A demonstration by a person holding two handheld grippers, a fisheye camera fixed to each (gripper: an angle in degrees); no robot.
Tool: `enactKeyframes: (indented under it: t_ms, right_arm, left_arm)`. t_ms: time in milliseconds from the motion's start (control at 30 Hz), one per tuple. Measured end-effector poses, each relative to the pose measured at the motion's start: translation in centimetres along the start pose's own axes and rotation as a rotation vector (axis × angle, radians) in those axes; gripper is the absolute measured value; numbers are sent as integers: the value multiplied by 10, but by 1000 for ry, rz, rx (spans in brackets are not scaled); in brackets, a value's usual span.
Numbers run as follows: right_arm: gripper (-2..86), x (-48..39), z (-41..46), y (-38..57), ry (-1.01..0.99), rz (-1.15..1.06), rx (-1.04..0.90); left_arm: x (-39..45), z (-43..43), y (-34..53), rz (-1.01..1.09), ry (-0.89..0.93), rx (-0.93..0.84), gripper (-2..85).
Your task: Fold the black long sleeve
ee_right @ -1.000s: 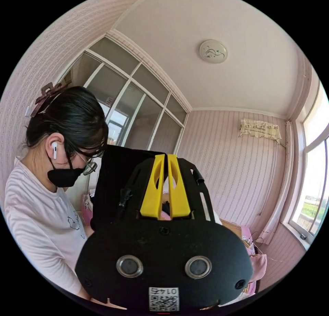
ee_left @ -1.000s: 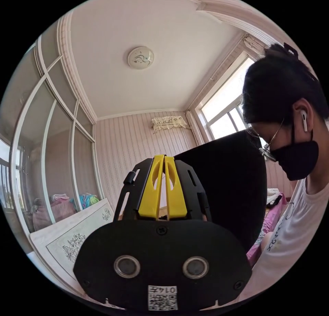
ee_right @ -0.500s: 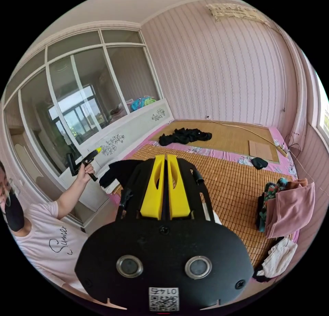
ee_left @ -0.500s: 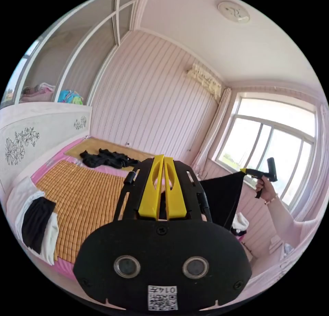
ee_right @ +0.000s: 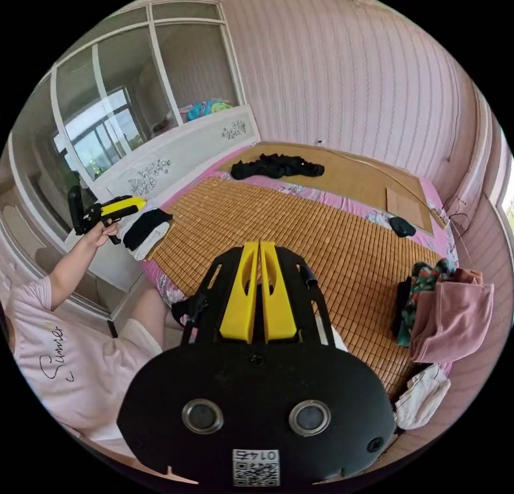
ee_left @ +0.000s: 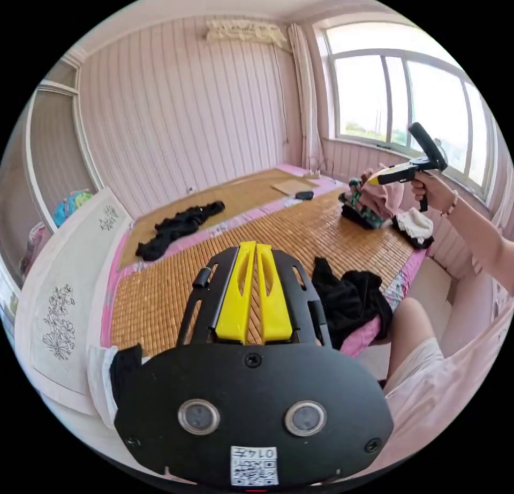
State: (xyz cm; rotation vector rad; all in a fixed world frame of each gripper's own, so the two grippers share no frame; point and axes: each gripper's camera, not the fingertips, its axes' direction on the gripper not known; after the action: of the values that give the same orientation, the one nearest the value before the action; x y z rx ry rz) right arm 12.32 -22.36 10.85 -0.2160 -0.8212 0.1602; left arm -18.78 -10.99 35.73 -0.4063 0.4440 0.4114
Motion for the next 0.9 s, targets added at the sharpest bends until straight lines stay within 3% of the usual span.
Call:
enactKeyframes:
  t_ms: [167, 333, 433, 467, 633, 733, 900]
  right_arm:
    - [73, 5, 185, 44, -36, -29, -275]
    - [154, -42, 284, 12, 42, -202, -369]
    - [109, -42, 331, 11, 182, -282, -562]
    - [61, -31, 328, 14, 175, -264, -552]
    - [42, 50, 190, 51, -72, 41, -227]
    - [43, 110, 106, 125, -85, 295, -61]
    - [41, 168, 60, 215, 1, 579, -131]
  left_arm:
    - [-3, 121, 40, -215, 287, -205, -10]
    - [-16, 162, 51, -346, 308, -257, -10]
    - [-21, 181, 48, -358, 304, -304, -10]
    - [-24, 187, 44, -361, 299, -318, -10]
    - [-27, 205, 18, -321, 341, -305, -9]
    - [-16, 218, -6, -253, 373, -290, -5]
    - [29, 261, -45, -135, 439, -335, 54]
